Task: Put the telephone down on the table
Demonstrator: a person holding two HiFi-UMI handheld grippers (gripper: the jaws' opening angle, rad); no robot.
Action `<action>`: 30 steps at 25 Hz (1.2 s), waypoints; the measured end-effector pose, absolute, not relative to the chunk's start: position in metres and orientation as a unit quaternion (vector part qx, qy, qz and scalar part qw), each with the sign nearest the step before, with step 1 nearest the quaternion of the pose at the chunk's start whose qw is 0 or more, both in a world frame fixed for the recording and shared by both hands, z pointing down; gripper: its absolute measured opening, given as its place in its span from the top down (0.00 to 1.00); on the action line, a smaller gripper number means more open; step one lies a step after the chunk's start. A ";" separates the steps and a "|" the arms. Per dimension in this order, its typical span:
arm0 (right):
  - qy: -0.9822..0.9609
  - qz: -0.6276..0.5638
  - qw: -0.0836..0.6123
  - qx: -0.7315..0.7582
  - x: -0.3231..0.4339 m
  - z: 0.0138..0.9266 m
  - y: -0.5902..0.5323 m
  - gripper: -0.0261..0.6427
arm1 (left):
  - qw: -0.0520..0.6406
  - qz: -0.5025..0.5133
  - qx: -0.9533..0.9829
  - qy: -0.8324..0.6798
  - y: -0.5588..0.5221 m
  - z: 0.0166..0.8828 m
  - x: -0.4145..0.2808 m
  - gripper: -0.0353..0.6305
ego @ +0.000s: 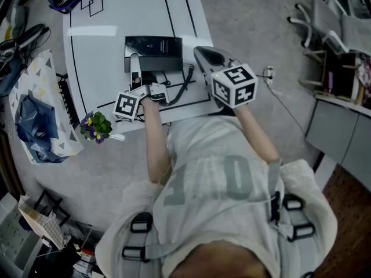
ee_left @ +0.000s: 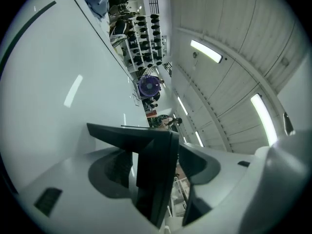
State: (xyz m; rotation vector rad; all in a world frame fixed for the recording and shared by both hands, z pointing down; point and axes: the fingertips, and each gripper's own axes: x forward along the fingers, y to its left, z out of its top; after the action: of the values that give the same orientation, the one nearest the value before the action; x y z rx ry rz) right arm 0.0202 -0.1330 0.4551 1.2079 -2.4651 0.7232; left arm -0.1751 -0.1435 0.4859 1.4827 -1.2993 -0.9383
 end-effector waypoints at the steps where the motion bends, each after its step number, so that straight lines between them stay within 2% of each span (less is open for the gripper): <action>1: -0.859 0.252 0.151 0.419 0.018 0.456 -0.132 0.95 | 0.461 -0.377 0.605 -0.528 -0.143 0.487 -0.175 0.53; 15: -0.867 0.250 0.151 0.404 -0.012 0.457 -0.108 0.95 | 0.463 -0.359 0.628 -0.512 -0.119 0.477 -0.170 0.53; 20: -0.870 0.249 0.150 0.398 -0.023 0.454 -0.099 0.95 | 0.452 -0.315 0.641 -0.535 -0.105 0.478 -0.174 0.53; 24: -0.871 0.250 0.149 0.397 -0.029 0.454 -0.099 0.95 | 0.412 -0.266 0.657 -0.573 -0.094 0.471 -0.189 0.53; 30: -0.875 0.242 0.132 0.398 -0.038 0.443 -0.107 0.95 | 0.296 -0.163 0.701 -0.628 -0.099 0.427 -0.209 0.53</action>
State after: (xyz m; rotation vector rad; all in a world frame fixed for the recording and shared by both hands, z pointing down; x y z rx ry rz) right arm -0.0379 -0.1069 0.4428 1.1539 -2.5397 0.7015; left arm -0.2094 -0.0988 0.4273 1.8646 -1.6691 -0.4332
